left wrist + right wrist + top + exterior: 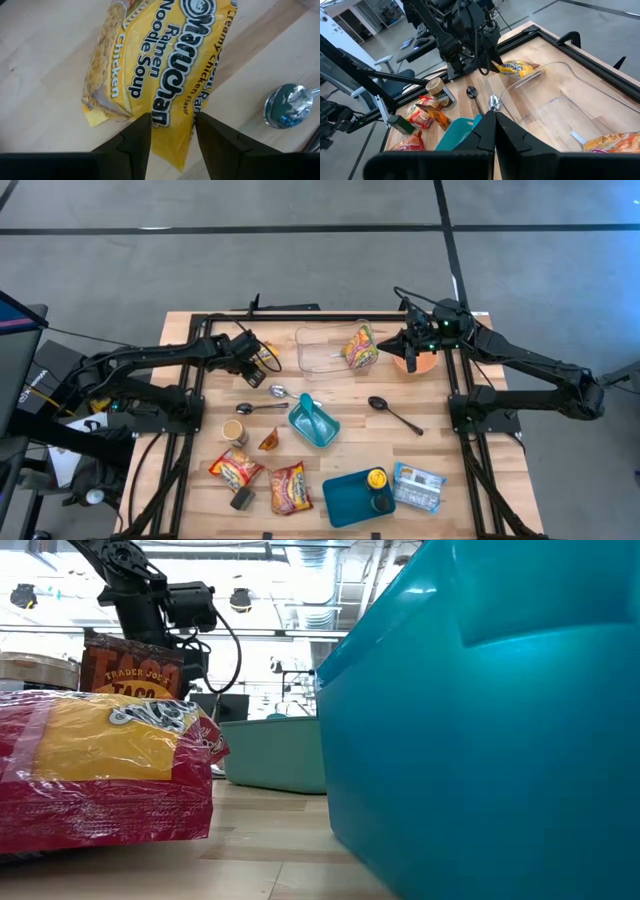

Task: Pick & Place Food Item
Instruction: Put the yellow noodle pack into the transparent bin

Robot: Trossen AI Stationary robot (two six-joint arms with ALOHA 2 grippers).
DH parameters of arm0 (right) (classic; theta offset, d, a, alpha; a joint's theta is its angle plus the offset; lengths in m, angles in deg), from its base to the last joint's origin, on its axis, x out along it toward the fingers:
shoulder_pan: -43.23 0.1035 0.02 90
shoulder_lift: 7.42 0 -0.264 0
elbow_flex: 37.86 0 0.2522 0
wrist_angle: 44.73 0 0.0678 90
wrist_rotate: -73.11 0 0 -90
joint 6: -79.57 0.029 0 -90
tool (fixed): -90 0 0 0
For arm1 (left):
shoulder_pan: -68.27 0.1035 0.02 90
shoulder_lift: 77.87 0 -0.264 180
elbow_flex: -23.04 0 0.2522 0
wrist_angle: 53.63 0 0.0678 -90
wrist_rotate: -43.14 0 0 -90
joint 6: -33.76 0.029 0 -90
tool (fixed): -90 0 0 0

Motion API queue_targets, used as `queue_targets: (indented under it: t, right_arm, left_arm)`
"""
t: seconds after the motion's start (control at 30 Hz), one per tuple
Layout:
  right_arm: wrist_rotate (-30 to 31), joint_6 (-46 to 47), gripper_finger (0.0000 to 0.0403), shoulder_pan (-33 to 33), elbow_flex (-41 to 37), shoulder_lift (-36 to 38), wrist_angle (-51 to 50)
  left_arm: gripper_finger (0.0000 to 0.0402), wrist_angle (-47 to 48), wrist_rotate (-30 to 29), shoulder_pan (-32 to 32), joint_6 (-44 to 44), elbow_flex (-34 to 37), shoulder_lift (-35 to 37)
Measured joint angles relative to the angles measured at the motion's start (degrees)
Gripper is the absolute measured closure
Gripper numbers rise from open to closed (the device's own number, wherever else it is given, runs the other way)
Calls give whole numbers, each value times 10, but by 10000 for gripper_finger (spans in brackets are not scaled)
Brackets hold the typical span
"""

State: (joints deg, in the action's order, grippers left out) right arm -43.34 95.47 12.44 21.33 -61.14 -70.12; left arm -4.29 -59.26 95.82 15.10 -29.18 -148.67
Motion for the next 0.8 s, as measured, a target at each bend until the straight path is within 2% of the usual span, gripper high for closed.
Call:
queue_targets:
  t: [0.33,0.8]
  right_arm:
    - [0,0,403,0,0,0,0]
    - [0,0,403,0,0,0,0]
  left_arm:
    - [272,0,0,0,0,0,0]
    - [331,0,1,0,0,0,0]
